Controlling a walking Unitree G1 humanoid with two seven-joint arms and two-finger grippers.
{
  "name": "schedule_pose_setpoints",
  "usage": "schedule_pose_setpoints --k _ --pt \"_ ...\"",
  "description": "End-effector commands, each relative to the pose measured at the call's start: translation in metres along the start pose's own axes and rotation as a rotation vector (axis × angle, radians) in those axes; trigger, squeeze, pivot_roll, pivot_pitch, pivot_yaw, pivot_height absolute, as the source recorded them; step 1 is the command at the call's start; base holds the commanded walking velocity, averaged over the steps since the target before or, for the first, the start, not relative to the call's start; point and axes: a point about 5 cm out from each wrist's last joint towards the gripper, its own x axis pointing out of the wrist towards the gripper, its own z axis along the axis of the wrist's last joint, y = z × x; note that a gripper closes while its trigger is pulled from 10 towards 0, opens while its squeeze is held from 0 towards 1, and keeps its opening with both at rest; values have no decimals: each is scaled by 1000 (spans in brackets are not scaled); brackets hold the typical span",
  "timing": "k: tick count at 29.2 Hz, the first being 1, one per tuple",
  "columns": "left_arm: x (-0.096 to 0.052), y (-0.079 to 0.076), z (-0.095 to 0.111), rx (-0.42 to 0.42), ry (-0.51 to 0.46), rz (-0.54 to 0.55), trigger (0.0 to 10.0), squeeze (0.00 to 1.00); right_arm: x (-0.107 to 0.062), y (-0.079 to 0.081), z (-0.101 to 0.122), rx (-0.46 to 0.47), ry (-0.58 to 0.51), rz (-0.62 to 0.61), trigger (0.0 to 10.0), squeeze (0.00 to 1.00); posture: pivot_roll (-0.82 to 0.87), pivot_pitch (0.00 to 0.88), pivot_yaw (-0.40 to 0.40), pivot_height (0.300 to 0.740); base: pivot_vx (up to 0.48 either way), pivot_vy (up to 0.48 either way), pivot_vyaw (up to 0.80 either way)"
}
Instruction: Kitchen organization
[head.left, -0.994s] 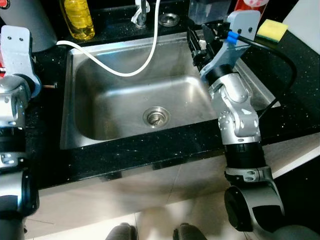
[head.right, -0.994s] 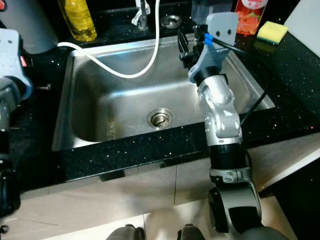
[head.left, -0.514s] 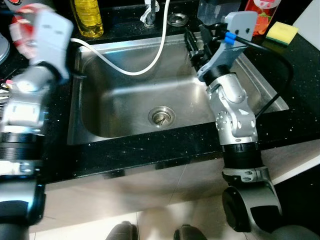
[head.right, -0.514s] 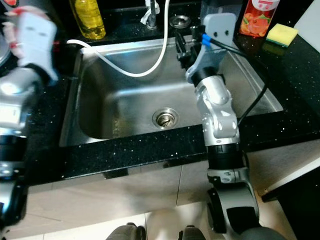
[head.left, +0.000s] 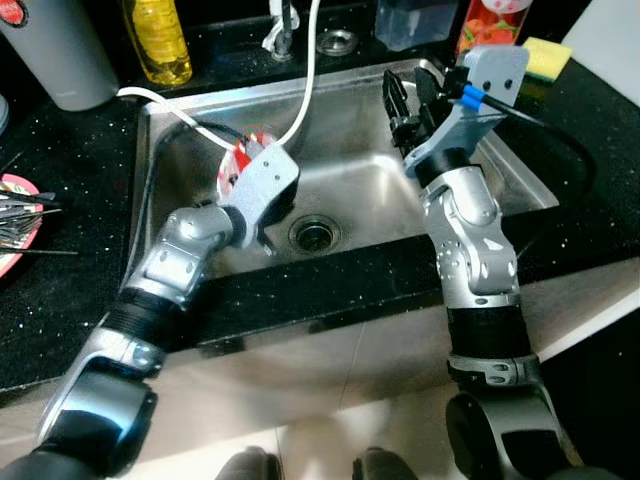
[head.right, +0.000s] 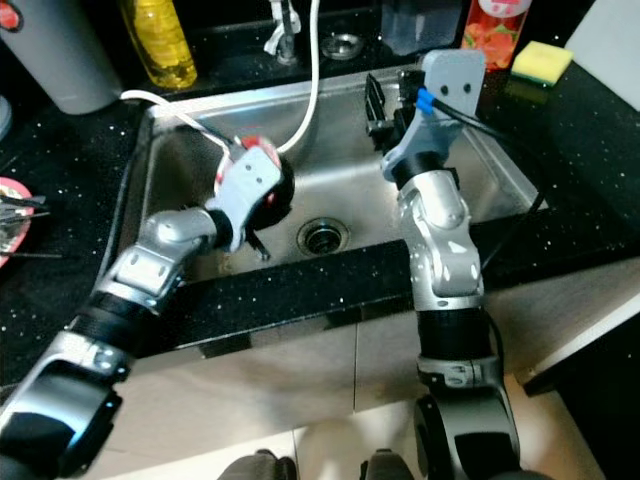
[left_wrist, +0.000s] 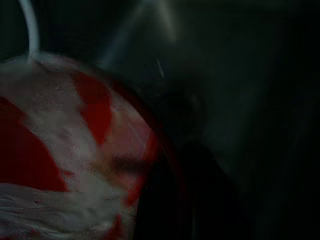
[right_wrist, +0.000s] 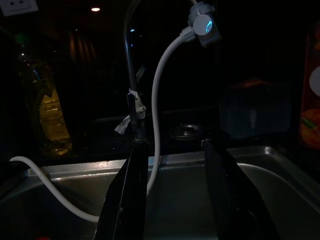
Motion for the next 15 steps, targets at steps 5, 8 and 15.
schedule_pose_setpoints --k 5,8,15 --pt "-13 19 12 -68 -82 142 10000 1000 -4 2 1 3 -1 -5 10000 0 -23 86 105 740 0 0 0" --pt "-35 37 38 -98 -249 288 10000 0 -3 3 2 7 0 -2 10000 0 -14 89 94 740 0 0 0" --pt "-102 86 50 0 -253 837 10000 0 -2 8 0 20 6 17 10000 0 9 81 75 740 0 0 0"
